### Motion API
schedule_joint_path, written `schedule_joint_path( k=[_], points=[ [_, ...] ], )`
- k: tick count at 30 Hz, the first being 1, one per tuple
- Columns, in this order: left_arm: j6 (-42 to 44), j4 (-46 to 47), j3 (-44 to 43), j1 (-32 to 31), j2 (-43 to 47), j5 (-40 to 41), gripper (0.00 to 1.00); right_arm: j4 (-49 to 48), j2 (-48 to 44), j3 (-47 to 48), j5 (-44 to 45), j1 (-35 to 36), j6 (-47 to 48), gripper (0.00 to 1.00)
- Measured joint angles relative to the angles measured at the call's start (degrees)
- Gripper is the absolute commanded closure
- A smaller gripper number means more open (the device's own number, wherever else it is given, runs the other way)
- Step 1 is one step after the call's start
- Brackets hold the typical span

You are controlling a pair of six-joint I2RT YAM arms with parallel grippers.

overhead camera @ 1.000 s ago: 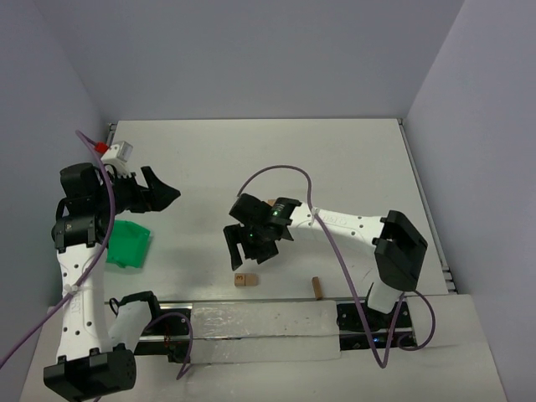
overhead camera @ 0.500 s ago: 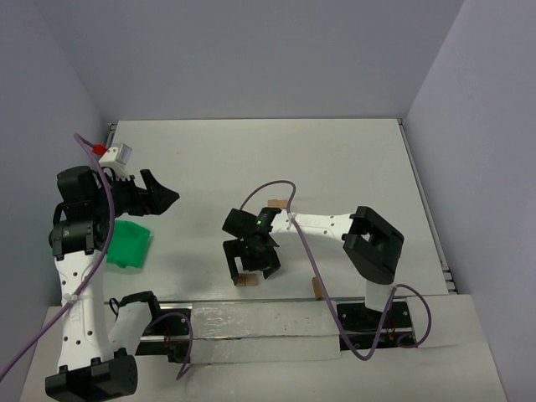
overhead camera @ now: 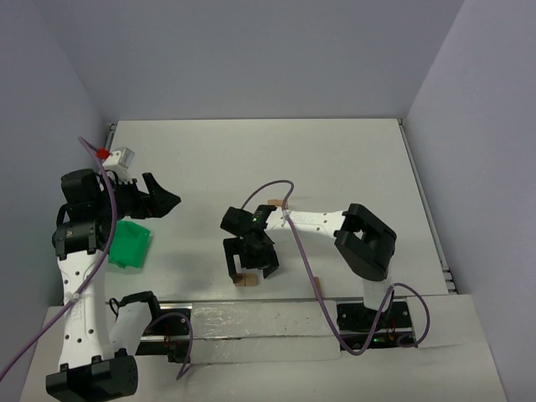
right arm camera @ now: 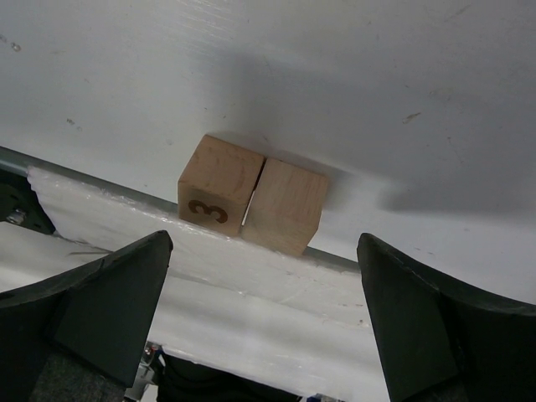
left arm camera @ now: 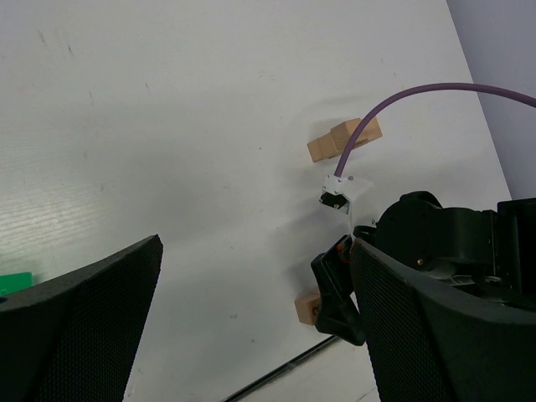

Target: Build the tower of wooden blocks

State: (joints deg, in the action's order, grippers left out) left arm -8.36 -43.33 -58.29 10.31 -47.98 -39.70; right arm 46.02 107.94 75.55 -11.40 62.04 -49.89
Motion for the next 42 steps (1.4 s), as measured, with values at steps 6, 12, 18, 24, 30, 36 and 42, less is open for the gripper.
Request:
schedule_joint_path(
  k=[6,12,18,24,30,36,42],
  points=[
    [0.04,0.02,0.36,0.26,0.06,-0.02,0.01,0.28,0.35,0.24,0.15,-0.11,-0.22,0.00],
    [0.18,0.04,0.61,0.30,0.37,-0.11,0.01,0.46,1.41,1.38,0.43,-0.20,-0.21,0.00],
    [0.68,0.00,1.51,0.45,1.14,-0.25,0.02,0.63,1.66,2.04,1.25,-0.22,-0.22,0.00],
    [1.14,-0.02,1.65,0.80,1.17,-0.55,0.02,0.61,1.91,2.21,1.91,-0.22,-0.22,0.00],
    [1.34,-0.02,2.07,1.03,1.27,-0.89,0.02,0.73,2.38,2.57,2.09,-0.22,-0.20,0.00],
    [1.39,-0.04,2.35,1.17,1.33,-1.11,0.02,0.74,2.58,2.88,2.36,-0.22,-0.21,0.00],
    [1.39,-0.04,2.35,1.46,1.59,-1.32,0.02,0.74,2.62,2.91,2.38,-0.20,-0.19,0.00]
  ],
)
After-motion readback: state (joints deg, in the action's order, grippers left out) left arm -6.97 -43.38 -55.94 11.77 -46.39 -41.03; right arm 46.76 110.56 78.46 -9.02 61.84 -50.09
